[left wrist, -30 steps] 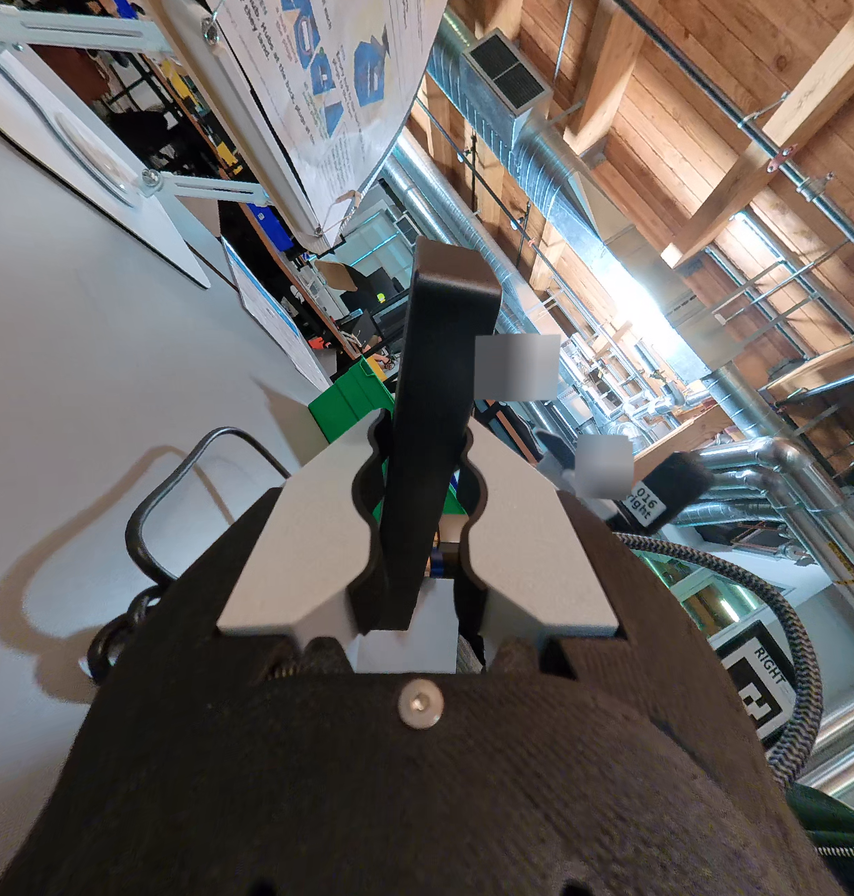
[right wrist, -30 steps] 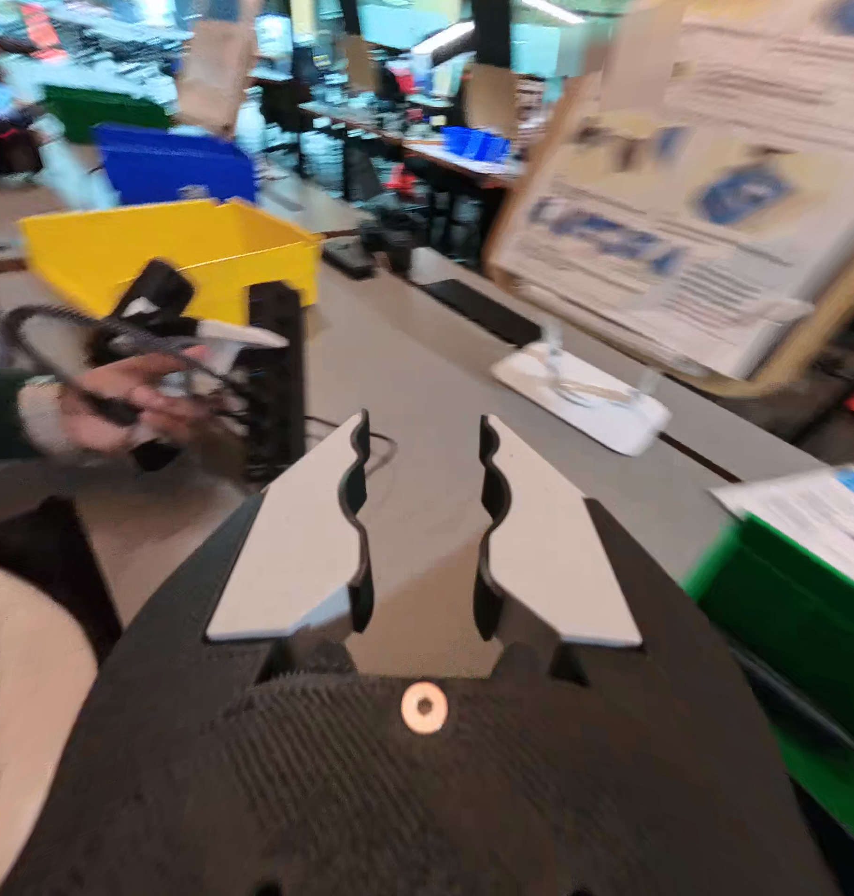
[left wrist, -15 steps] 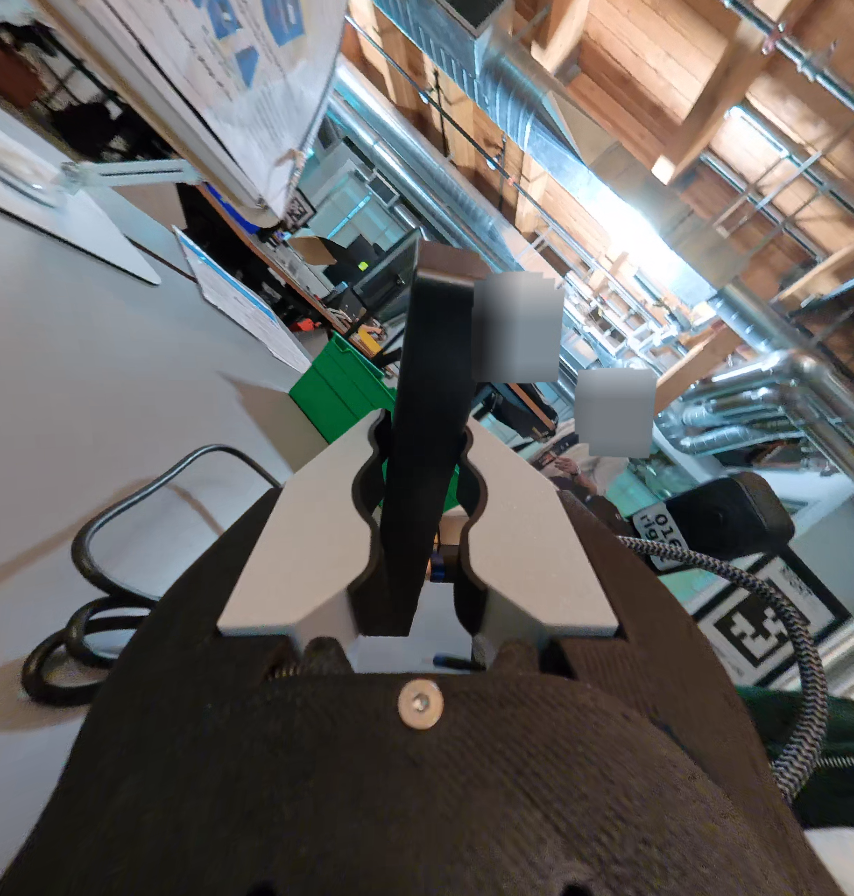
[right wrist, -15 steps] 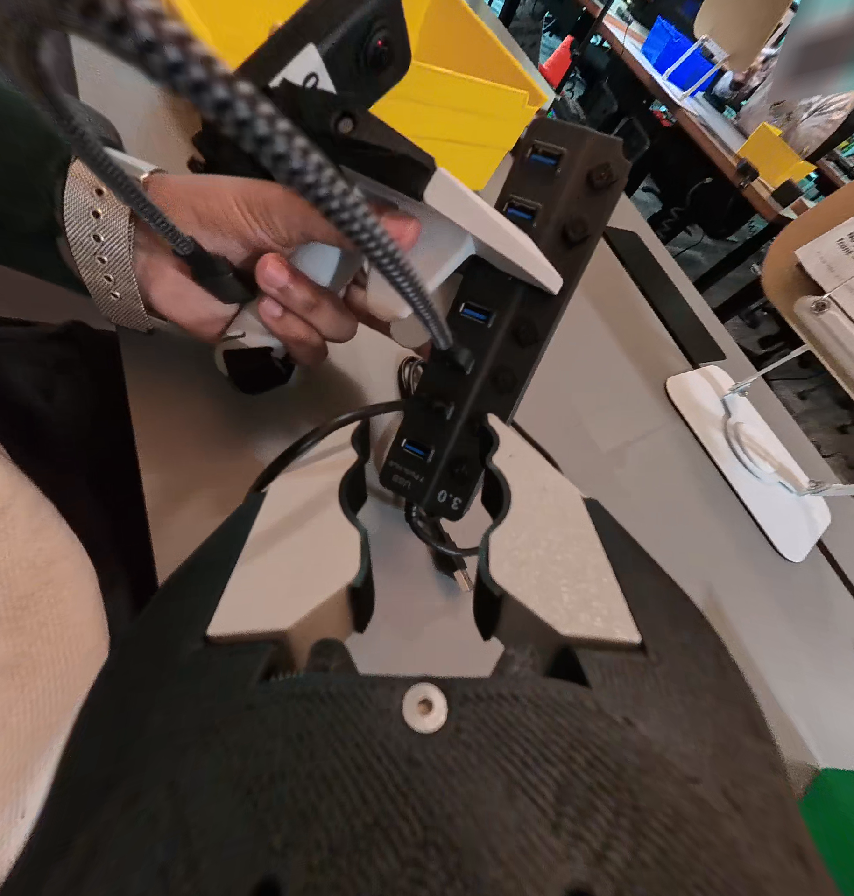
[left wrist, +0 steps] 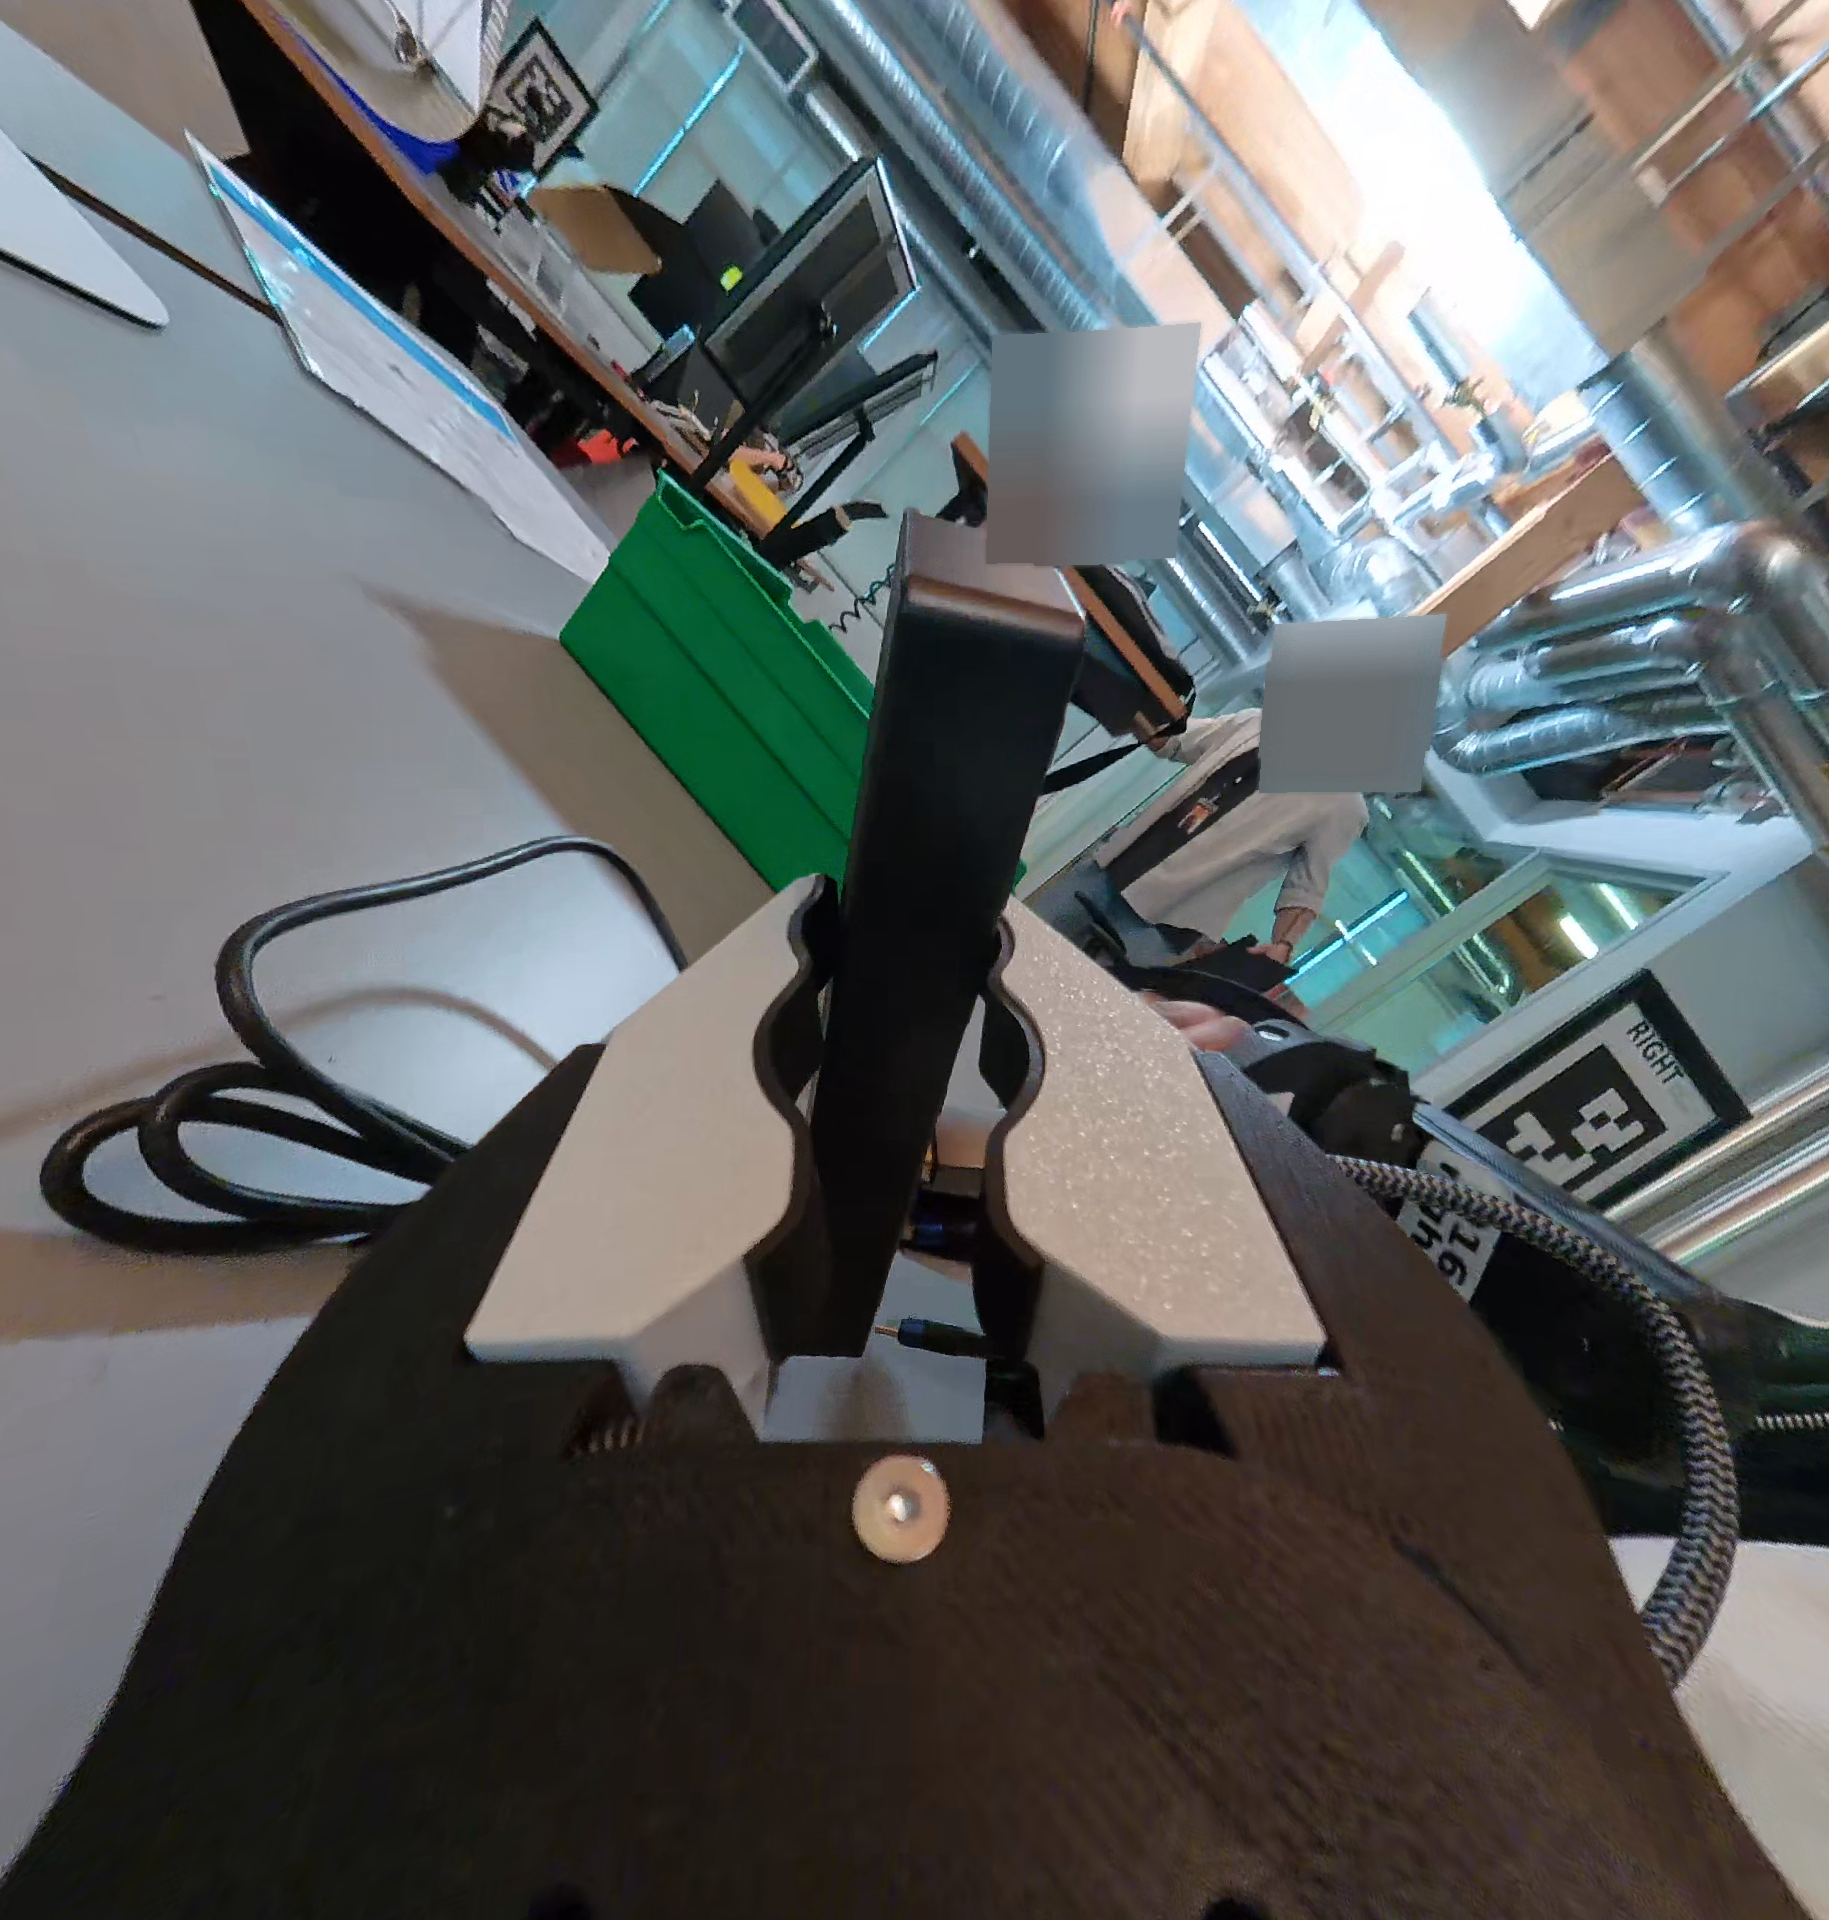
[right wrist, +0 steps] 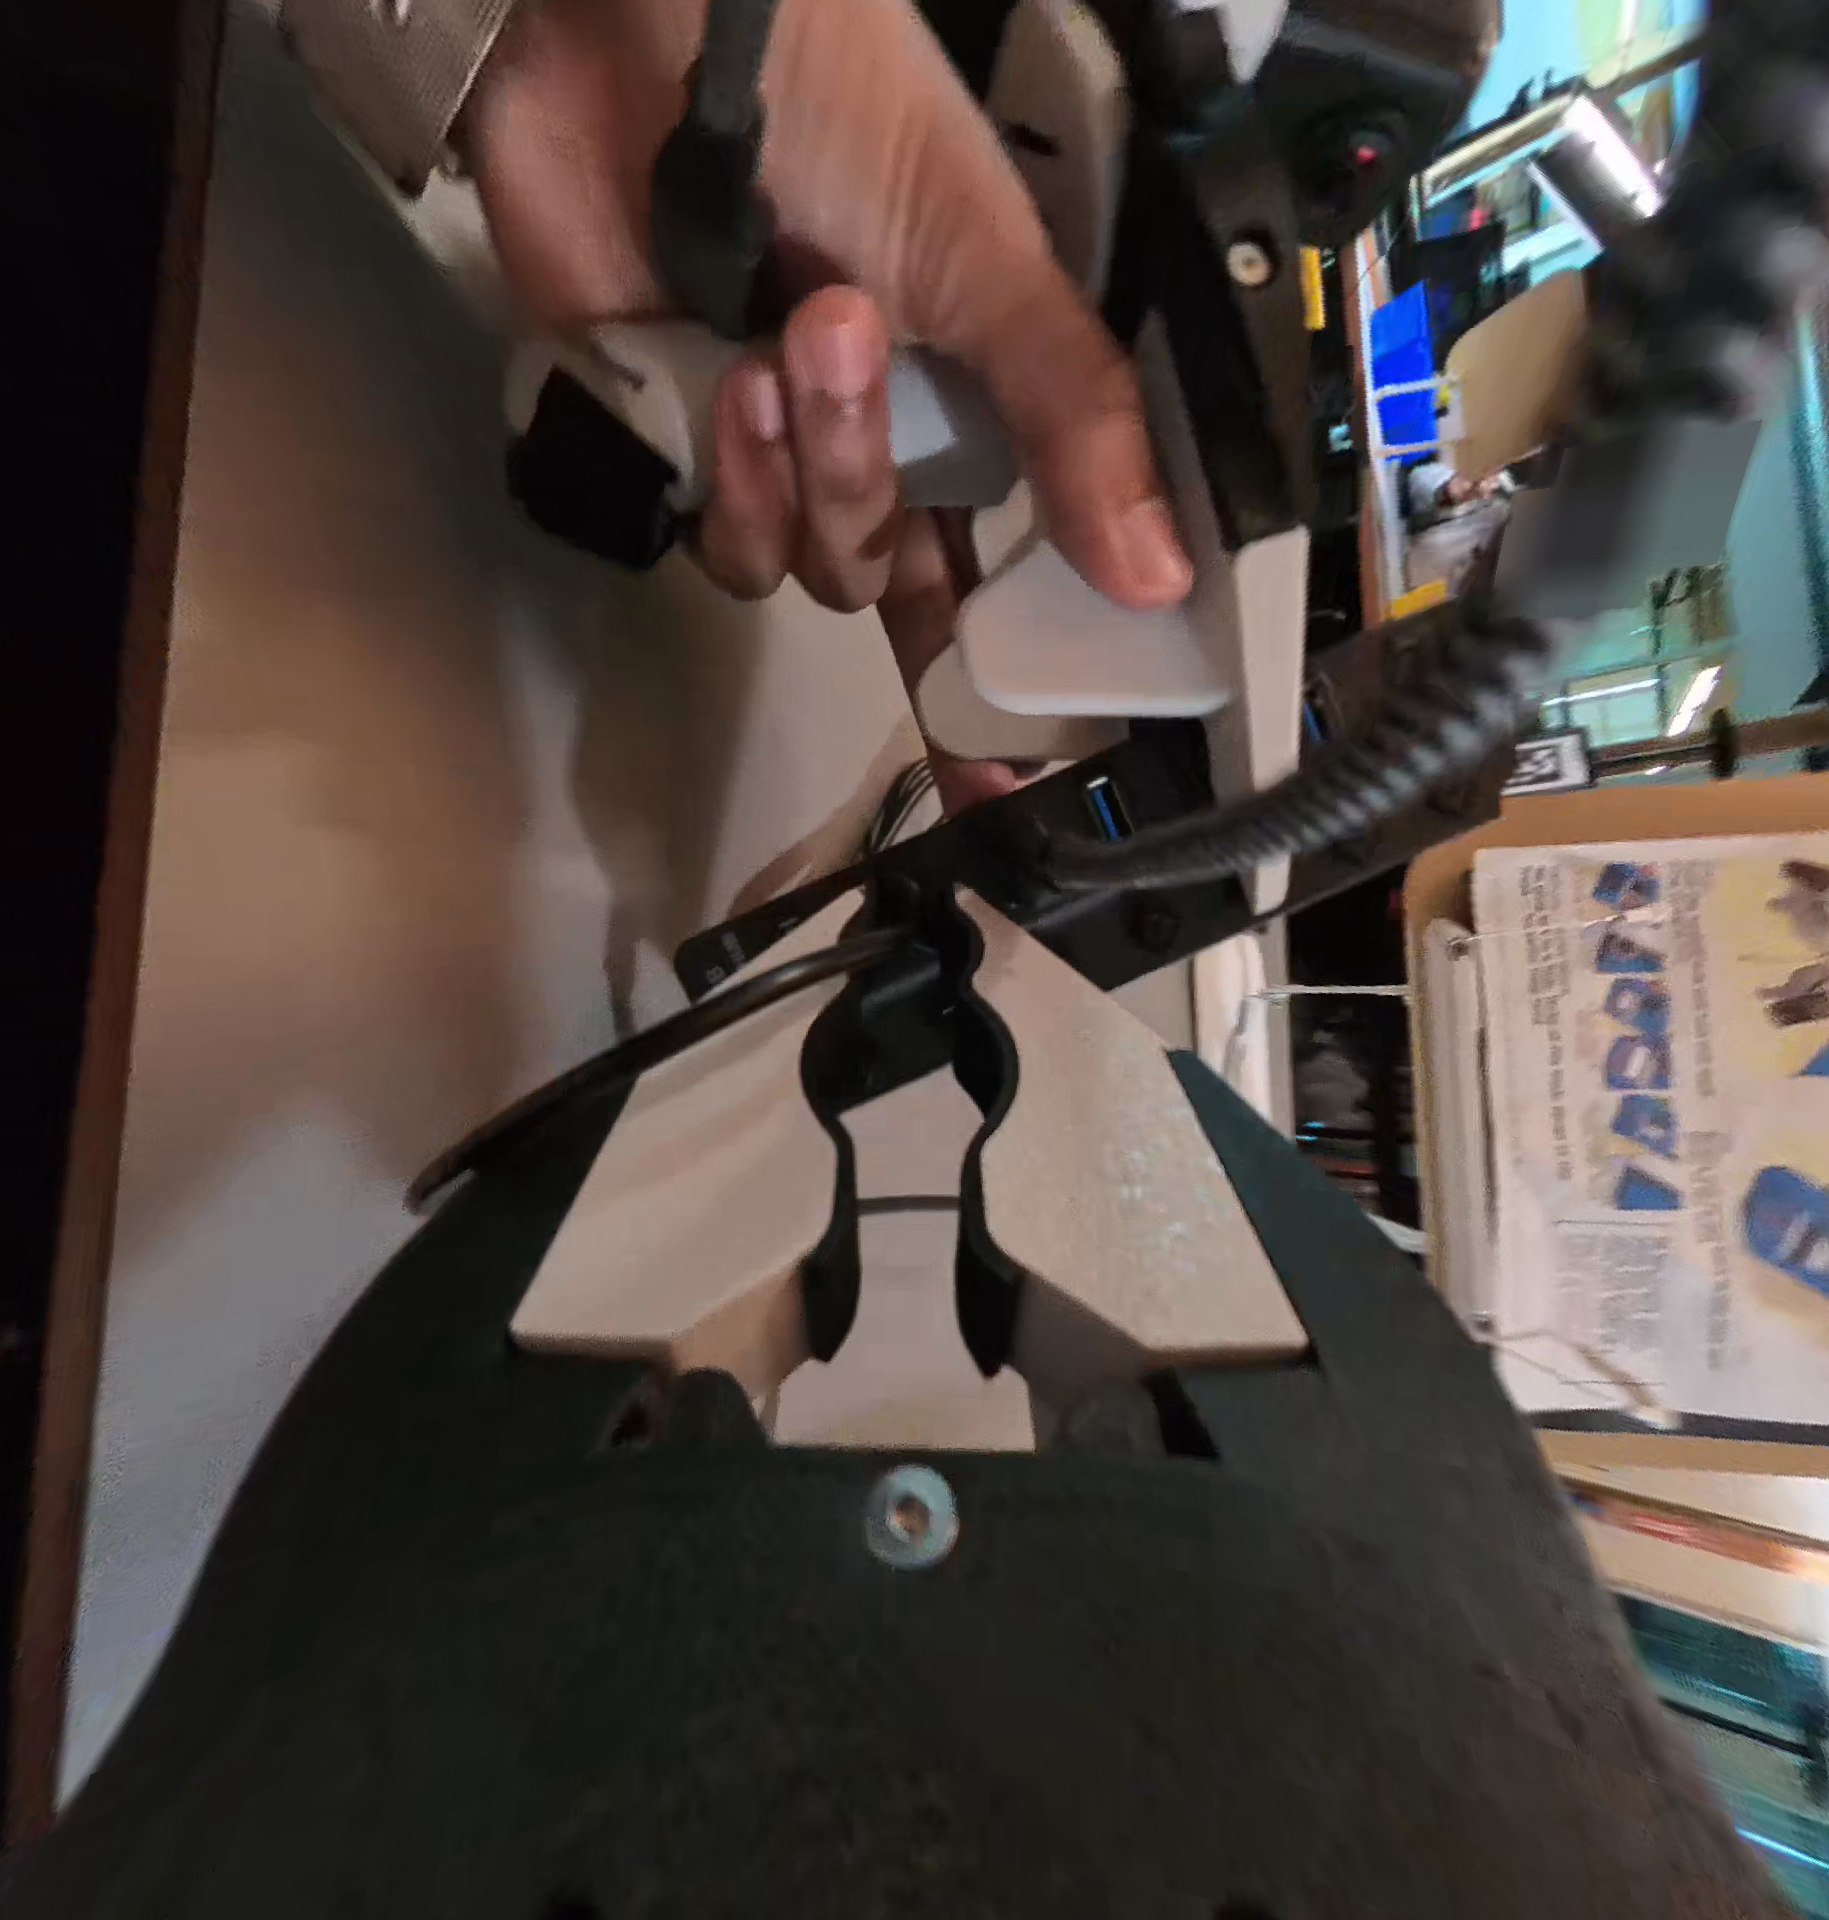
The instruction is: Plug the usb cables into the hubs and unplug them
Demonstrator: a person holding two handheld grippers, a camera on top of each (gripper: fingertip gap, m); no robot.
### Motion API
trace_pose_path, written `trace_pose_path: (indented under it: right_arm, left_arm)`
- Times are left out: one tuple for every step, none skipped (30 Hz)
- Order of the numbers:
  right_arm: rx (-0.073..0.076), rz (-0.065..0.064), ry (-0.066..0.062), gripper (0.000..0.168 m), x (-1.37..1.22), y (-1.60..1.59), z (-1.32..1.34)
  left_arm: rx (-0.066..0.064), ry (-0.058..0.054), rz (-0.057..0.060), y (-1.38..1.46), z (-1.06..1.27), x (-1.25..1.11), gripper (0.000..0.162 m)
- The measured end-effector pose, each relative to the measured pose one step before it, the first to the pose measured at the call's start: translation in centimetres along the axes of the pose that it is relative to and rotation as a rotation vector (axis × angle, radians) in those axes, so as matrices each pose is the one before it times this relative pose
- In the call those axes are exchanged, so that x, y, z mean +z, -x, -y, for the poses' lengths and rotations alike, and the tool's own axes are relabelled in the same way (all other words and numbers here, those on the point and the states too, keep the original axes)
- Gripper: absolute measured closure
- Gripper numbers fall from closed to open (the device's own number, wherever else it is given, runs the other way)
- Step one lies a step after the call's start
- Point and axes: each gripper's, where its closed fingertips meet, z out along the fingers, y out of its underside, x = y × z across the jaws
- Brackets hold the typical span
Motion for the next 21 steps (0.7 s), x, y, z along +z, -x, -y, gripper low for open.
trace_pose_path:
  right_arm:
    - [-0.0415,-0.0075,0.0172,0.159,0.079,0.161,-0.077]
    - [-0.0242,-0.0016,0.0138,0.159,0.064,0.155,-0.037]
    - [-0.0026,0.0045,0.0101,0.160,0.043,0.123,-0.002]
    - [0.0210,0.0058,0.0034,0.160,0.003,0.018,0.047]
    - [0.0416,0.0015,-0.0054,0.160,-0.047,-0.189,0.093]
    - [0.0530,-0.0054,-0.0163,0.160,-0.128,-0.396,0.153]
    - [0.0571,-0.0114,-0.0285,0.161,-0.230,-0.576,0.265]
    - [0.0606,-0.0154,-0.0369,0.161,-0.347,-0.735,0.359]
    - [0.0653,-0.0177,-0.0382,0.161,-0.433,-0.860,0.384]
    - [0.0703,-0.0184,-0.0348,0.162,-0.468,-0.954,0.336]
    - [0.0727,-0.0189,-0.0346,0.162,-0.479,-1.003,0.304]
    - [0.0715,-0.0188,-0.0350,0.163,-0.479,-1.016,0.285]
    - [0.0697,-0.0208,-0.0293,0.163,-0.432,-1.037,0.171]
    - [0.0675,-0.0239,-0.0235,0.162,-0.377,-1.064,0.062]
    - [0.0638,-0.0211,-0.0200,0.162,-0.332,-1.000,-0.014]
    - [0.0588,-0.0158,-0.0138,0.162,-0.273,-0.873,-0.103]
    - [0.0481,-0.0139,-0.0055,0.162,-0.193,-0.737,-0.205]
    - [0.0292,-0.0135,0.0013,0.162,-0.121,-0.546,-0.225]
    - [0.0092,-0.0097,0.0060,0.162,-0.027,-0.292,-0.220]
    - [-0.0030,-0.0064,0.0084,0.162,0.051,-0.057,-0.154]
    - [-0.0077,-0.0070,0.0093,0.162,0.113,0.087,-0.096]
  left_arm:
    - [-0.0005,0.0087,0.0016,0.068,-0.132,0.029,0.139]
    - [-0.0038,0.0121,-0.0032,0.025,-0.160,0.029,0.139]
    - [-0.0058,0.0129,-0.0081,-0.024,-0.129,0.021,0.138]
    - [-0.0077,0.0020,-0.0152,-0.135,0.031,-0.016,0.138]
    - [-0.0143,-0.0161,-0.0196,-0.195,0.289,-0.068,0.137]
    - [-0.0283,-0.0354,-0.0343,-0.369,0.550,-0.165,0.136]
    - [-0.0473,-0.0468,-0.0479,-0.471,0.675,-0.191,0.131]
    - [-0.0601,-0.0415,-0.0322,-0.143,0.626,-0.194,0.122]
    - [-0.0519,-0.0397,-0.0206,0.043,0.616,-0.228,0.120]
    - [-0.0335,-0.0378,-0.0223,-0.071,0.631,-0.258,0.120]
    - [-0.0163,-0.0327,-0.0101,-0.049,0.586,-0.211,0.120]
    - [0.0060,-0.0240,0.0046,0.020,0.459,-0.165,0.120]
    - [0.0230,-0.0106,0.0139,0.063,0.242,-0.108,0.120]
    - [0.0285,0.0013,0.0214,0.138,0.033,-0.031,0.121]
    - [0.0335,0.0134,0.0209,0.090,-0.223,0.040,0.121]
    - [0.0363,0.0236,0.0133,-0.068,-0.445,0.163,0.120]
    - [0.0380,0.0300,0.0040,-0.254,-0.613,0.255,0.120]
    - [0.0424,0.0368,0.0039,-0.290,-0.763,0.330,0.120]
    - [0.0500,0.0425,0.0078,-0.246,-0.873,0.384,0.120]
    - [0.0548,0.0450,0.0111,-0.217,-0.915,0.410,0.119]
    - [0.0566,0.0434,0.0119,-0.223,-0.844,0.397,0.117]
